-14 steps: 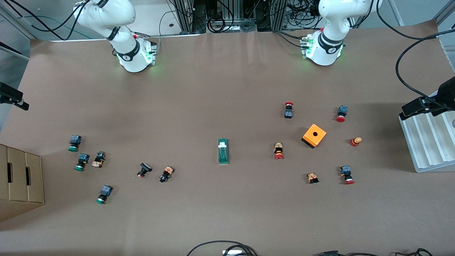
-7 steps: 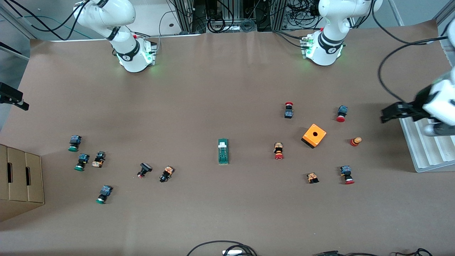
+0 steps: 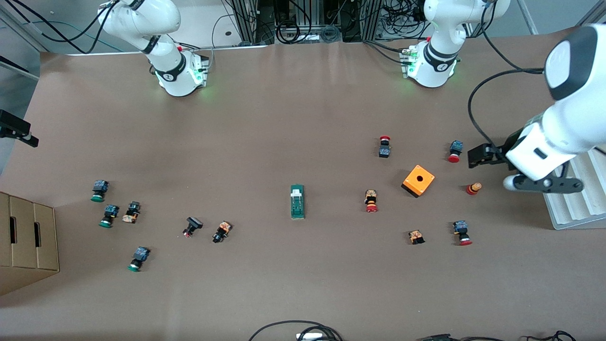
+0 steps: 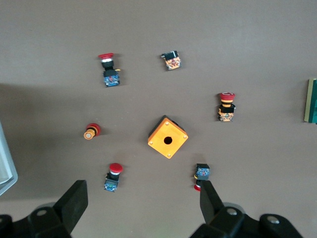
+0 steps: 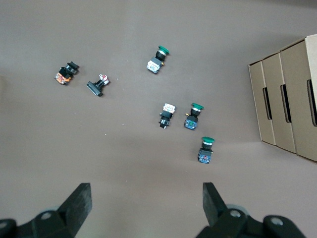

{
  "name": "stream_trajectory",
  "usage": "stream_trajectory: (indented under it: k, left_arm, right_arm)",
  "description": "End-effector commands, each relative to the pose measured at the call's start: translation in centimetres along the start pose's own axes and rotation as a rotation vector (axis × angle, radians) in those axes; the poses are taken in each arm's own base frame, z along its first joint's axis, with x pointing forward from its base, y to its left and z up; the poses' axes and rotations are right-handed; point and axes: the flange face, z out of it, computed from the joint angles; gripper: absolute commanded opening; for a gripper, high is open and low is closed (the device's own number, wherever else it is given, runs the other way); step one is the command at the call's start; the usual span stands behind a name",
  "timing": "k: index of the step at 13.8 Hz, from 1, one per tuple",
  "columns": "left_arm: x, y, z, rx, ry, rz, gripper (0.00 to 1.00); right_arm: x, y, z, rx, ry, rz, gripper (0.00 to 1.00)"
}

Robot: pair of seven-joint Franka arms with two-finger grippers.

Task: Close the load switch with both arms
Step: 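Move the left gripper over the green load switch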

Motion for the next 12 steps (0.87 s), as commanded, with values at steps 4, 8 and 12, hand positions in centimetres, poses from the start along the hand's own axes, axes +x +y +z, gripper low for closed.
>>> stream_trajectory:
  k: [4,8,12]
  left_arm:
    - [1.5,6.7,2.7,-0.009,-0.003,0.108,1.0]
    - [3.2,8.5,4.0,-0.023,0.082,0.131,1.0]
    - [3.6,12.5,5.4,-0.031,0.124,0.104,1.0]
  right_arm:
    - [0.2,0.2,-0.2,-0.03,-0.002,-0.016,1.0]
    - [0.2,0.4,-0.2,-0.031,-0.002,-0.012,1.0]
    - [0.4,0.3,0.0,-0.032,-0.002,-0.014,1.0]
